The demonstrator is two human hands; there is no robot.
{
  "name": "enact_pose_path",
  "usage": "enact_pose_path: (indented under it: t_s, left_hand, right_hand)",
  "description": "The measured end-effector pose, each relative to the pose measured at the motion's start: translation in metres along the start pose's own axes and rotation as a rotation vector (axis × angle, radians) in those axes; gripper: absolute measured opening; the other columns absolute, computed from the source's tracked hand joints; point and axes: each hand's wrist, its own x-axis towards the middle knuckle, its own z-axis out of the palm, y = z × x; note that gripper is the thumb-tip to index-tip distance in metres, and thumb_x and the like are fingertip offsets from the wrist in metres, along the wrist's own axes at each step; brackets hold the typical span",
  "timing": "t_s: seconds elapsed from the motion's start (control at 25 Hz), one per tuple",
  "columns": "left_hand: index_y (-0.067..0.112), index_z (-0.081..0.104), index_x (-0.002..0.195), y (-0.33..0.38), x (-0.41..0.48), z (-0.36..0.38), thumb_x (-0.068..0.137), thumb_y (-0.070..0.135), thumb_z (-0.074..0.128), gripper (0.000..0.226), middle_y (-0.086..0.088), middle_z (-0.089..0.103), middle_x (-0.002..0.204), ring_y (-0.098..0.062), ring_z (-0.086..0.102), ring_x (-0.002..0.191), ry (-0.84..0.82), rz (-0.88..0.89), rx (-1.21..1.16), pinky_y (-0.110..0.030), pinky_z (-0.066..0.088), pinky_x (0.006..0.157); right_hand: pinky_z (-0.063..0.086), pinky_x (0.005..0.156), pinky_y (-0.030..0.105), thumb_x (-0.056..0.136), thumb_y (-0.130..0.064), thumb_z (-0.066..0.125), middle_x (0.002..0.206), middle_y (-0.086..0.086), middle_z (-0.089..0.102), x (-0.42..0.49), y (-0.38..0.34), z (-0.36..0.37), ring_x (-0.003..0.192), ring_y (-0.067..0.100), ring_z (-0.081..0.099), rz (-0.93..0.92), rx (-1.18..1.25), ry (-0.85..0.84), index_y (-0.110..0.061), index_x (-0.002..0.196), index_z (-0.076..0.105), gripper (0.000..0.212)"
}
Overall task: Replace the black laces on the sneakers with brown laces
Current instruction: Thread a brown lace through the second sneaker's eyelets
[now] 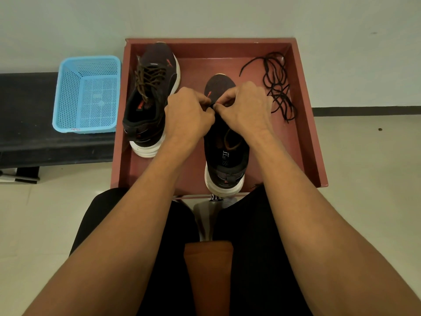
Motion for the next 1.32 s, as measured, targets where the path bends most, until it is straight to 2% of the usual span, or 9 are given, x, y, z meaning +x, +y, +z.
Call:
enact_pose_path:
  t_s: [0.12, 0.28, 0.48, 0.64, 0.8, 0.96, 1.08, 1.16, 1.32]
  left_hand:
    - [0.022, 0.082, 0.11, -0.001, 0.0, 0.0, 0.088, 0.021, 0.075, 0.023, 0.002, 0.08, 0.104, -0.017, 0.074, 0.102, 0.002, -0.006, 0.001, -0.038, 0.061, 0.094]
    - [0.023, 0.082, 0.111, 0.0, 0.0, 0.0, 0.088, 0.022, 0.075, 0.023, 0.002, 0.079, 0.105, -0.018, 0.074, 0.103, -0.001, -0.013, 0.014, -0.038, 0.061, 0.094]
    - [0.026, 0.081, 0.114, 0.0, 0.001, 0.0, 0.089, 0.019, 0.073, 0.027, 0.003, 0.079, 0.107, -0.017, 0.073, 0.102, -0.027, 0.0, 0.042, -0.038, 0.061, 0.094]
    - [0.027, 0.081, 0.114, 0.0, 0.002, 0.0, 0.089, 0.023, 0.073, 0.026, 0.004, 0.079, 0.103, -0.018, 0.073, 0.101, -0.045, -0.017, 0.028, -0.039, 0.061, 0.094]
    - [0.026, 0.08, 0.109, -0.003, 0.004, 0.0, 0.096, 0.031, 0.067, 0.018, 0.003, 0.078, 0.098, -0.019, 0.072, 0.097, -0.072, -0.031, -0.009, -0.04, 0.06, 0.09]
    - [0.027, 0.079, 0.095, -0.009, 0.01, 0.003, 0.096, 0.025, 0.069, 0.01, 0.003, 0.076, 0.089, -0.022, 0.073, 0.091, -0.044, -0.107, -0.108, -0.043, 0.061, 0.086]
    - [0.028, 0.073, 0.085, -0.007, 0.01, 0.004, 0.092, 0.026, 0.074, 0.008, 0.004, 0.074, 0.081, -0.022, 0.074, 0.083, -0.048, -0.131, -0.129, -0.043, 0.063, 0.08]
    - [0.027, 0.066, 0.082, -0.009, 0.01, 0.007, 0.093, 0.023, 0.07, 0.012, 0.0, 0.073, 0.083, -0.025, 0.074, 0.078, -0.07, -0.17, -0.156, -0.045, 0.064, 0.076]
    - [0.01, 0.058, 0.099, -0.006, 0.011, 0.003, 0.092, 0.01, 0.049, 0.012, -0.013, 0.071, 0.1, -0.024, 0.077, 0.072, -0.06, -0.297, -0.364, -0.042, 0.066, 0.065]
  right_hand:
    - [0.052, 0.1, 0.048, 0.085, -0.045, 0.082, 0.086, -0.016, 0.077, 0.002, 0.004, 0.003, 0.098, 0.012, 0.072, 0.036, 0.084, -0.064, -0.042, 0.085, 0.081, 0.003]
    - [0.046, 0.099, 0.043, 0.082, -0.048, 0.085, 0.084, -0.018, 0.074, 0.004, 0.006, 0.003, 0.096, 0.009, 0.068, 0.081, 0.061, -0.095, -0.046, 0.067, 0.068, 0.023]
    - [0.026, 0.09, 0.04, 0.084, -0.036, 0.082, 0.082, -0.015, 0.068, 0.002, -0.002, 0.005, 0.086, 0.01, 0.054, 0.07, -0.024, -0.02, -0.04, 0.074, 0.069, 0.017]
    - [0.022, 0.087, 0.037, 0.084, -0.032, 0.082, 0.071, -0.016, 0.06, 0.002, -0.002, 0.003, 0.081, 0.009, 0.049, 0.023, -0.026, -0.006, -0.038, 0.08, 0.074, 0.011]
    - [0.02, 0.085, 0.036, 0.085, -0.029, 0.08, 0.07, -0.015, 0.061, 0.001, -0.001, 0.004, 0.079, 0.008, 0.051, -0.02, -0.043, 0.018, -0.038, 0.073, 0.068, 0.02]
    - [0.02, 0.087, 0.036, 0.083, -0.03, 0.083, 0.068, -0.019, 0.06, 0.003, -0.002, 0.004, 0.08, 0.007, 0.053, -0.011, -0.041, 0.029, -0.037, 0.065, 0.06, 0.029]
    - [0.022, 0.088, 0.037, 0.081, -0.034, 0.084, 0.082, -0.015, 0.069, 0.001, -0.003, 0.003, 0.097, 0.012, 0.064, -0.034, -0.034, -0.006, -0.037, 0.076, 0.065, 0.021]
    - [0.026, 0.089, 0.04, 0.079, -0.038, 0.087, 0.096, -0.013, 0.071, 0.0, -0.002, 0.003, 0.114, 0.016, 0.059, -0.061, -0.07, 0.021, -0.04, 0.089, 0.068, 0.021]
    - [0.037, 0.102, 0.04, 0.077, -0.047, 0.089, 0.131, -0.002, 0.054, 0.001, 0.012, -0.003, 0.131, 0.025, 0.042, -0.006, -0.084, 0.038, -0.034, 0.119, 0.063, 0.051]
